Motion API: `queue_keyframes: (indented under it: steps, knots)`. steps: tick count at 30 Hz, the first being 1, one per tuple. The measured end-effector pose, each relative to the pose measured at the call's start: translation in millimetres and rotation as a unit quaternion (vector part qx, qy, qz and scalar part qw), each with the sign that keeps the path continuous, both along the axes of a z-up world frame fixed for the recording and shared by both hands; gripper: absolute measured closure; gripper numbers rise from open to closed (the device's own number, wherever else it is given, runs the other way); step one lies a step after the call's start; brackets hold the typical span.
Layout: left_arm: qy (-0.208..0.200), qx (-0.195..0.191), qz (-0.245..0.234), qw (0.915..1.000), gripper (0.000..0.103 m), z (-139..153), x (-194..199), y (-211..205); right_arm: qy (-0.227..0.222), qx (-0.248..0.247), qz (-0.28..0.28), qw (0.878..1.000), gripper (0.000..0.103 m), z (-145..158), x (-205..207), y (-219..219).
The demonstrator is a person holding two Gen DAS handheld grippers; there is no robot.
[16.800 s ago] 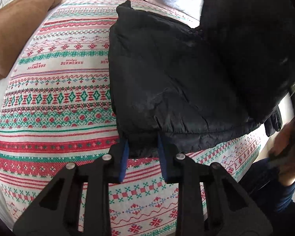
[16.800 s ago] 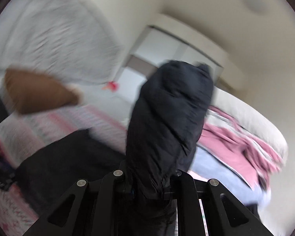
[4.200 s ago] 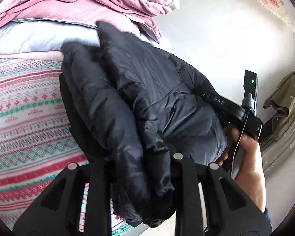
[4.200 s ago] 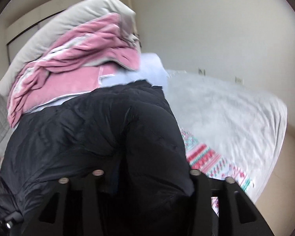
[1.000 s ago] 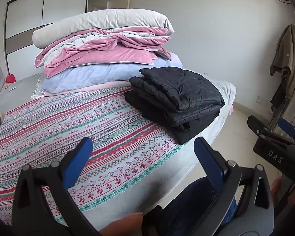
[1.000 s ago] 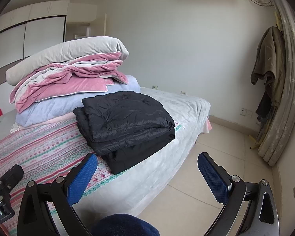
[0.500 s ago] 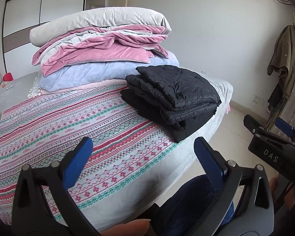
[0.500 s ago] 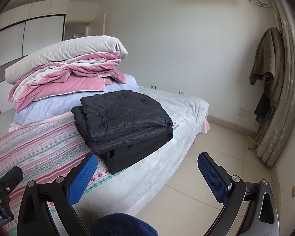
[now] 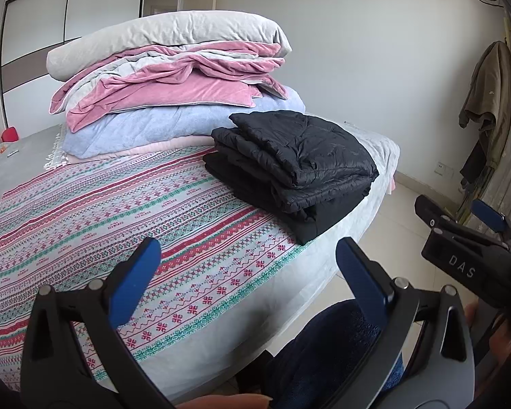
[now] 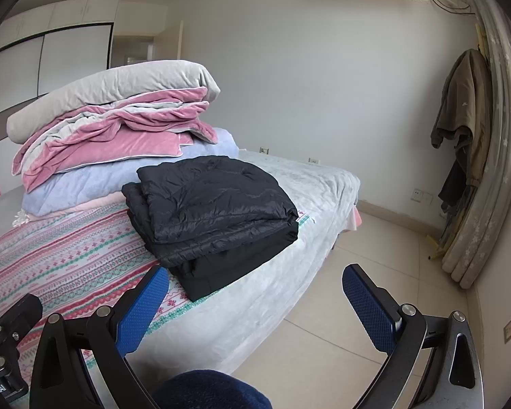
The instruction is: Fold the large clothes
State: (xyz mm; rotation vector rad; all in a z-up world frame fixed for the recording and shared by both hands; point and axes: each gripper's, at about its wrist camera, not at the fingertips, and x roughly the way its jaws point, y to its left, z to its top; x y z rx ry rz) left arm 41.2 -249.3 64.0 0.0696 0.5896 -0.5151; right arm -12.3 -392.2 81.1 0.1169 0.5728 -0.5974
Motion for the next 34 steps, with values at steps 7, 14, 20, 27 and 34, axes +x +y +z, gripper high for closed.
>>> queue_keyframes:
  steps: [7, 14, 20, 27, 34]
  knots:
    - [-0.001, 0.000, 0.001, 1.0000, 0.001, -0.1, 0.5, 0.3, 0.002, 0.000, 0.000, 1.000, 0.000, -0.4, 0.6, -0.4]
    - [-0.001, 0.004, -0.006, 1.0000, 0.001, -1.7, 0.0, -0.1, 0.002, 0.001, -0.001, 1.000, 0.000, -0.2, 0.7, -0.9]
    - [-0.001, 0.004, -0.007, 1.0000, 0.001, -2.2, -0.4, -0.8, 0.004, 0.001, -0.001, 1.000, 0.000, 0.1, 0.6, -1.0]
    - [-0.001, 0.004, -0.007, 1.0000, 0.001, -2.1, -0.2, -1.4, 0.005, 0.001, -0.002, 1.000, 0.000, 0.0, 0.5, -0.4]
    - [0.000, 0.006, -0.014, 0.9999, 0.001, -4.9, -4.5, -1.1, 0.004, 0.001, -0.003, 1.000, 0.000, 0.0, 0.4, -1.0]
